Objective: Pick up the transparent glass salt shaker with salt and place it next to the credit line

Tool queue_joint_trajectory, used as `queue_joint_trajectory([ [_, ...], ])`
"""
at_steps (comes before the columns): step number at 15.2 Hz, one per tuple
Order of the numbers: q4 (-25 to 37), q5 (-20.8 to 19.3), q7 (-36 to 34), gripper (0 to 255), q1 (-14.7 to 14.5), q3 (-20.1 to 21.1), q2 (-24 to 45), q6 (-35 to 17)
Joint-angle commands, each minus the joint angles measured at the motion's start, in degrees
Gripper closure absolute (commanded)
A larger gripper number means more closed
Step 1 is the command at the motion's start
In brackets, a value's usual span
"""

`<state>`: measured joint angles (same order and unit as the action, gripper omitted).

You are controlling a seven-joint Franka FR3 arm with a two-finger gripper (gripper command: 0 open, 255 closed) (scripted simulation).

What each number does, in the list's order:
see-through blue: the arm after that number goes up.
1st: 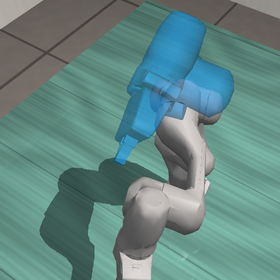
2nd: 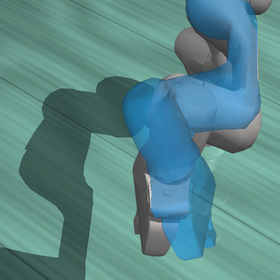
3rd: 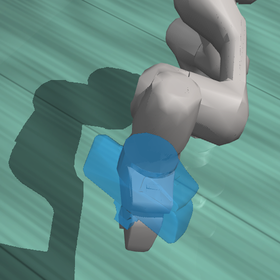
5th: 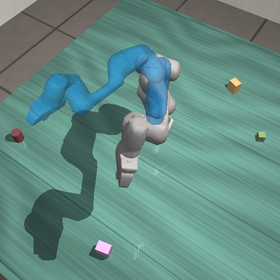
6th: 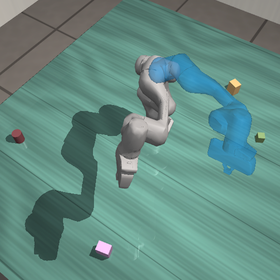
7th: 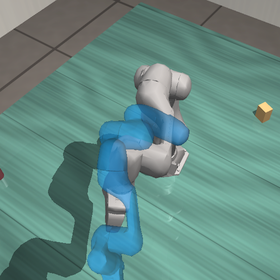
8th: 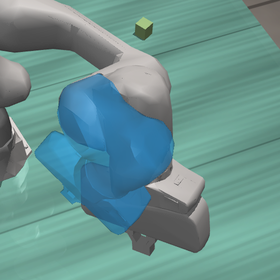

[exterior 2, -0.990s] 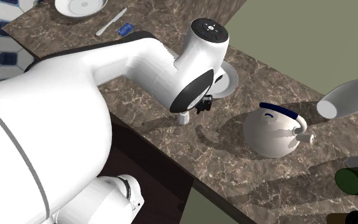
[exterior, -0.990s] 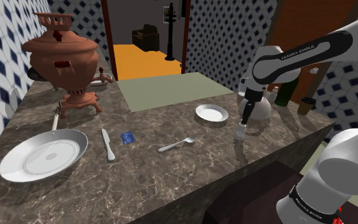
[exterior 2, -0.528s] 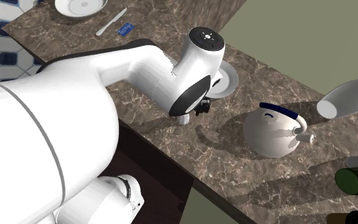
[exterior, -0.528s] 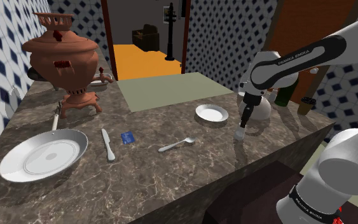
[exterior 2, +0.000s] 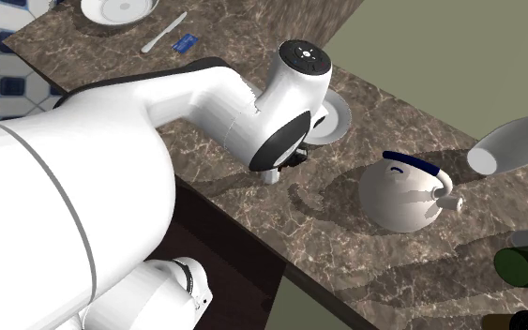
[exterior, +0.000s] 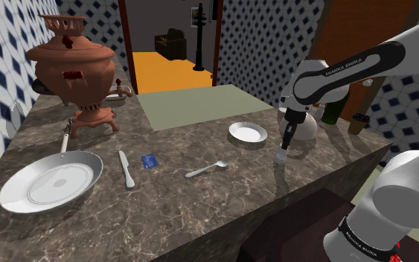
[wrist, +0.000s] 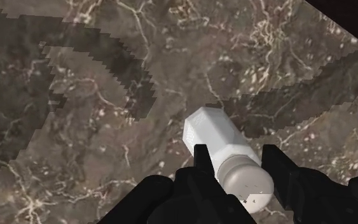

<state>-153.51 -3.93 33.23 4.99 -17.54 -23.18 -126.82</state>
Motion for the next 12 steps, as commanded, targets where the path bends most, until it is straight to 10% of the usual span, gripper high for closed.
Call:
queue_joint_trajectory([
  [1,-0.03,0.01,0.00,255,-0.01,0.01,0.03,0.01],
  [12,2.52,-0.29,-0.69,255,0.24,0.76,-3.09,5.62],
])
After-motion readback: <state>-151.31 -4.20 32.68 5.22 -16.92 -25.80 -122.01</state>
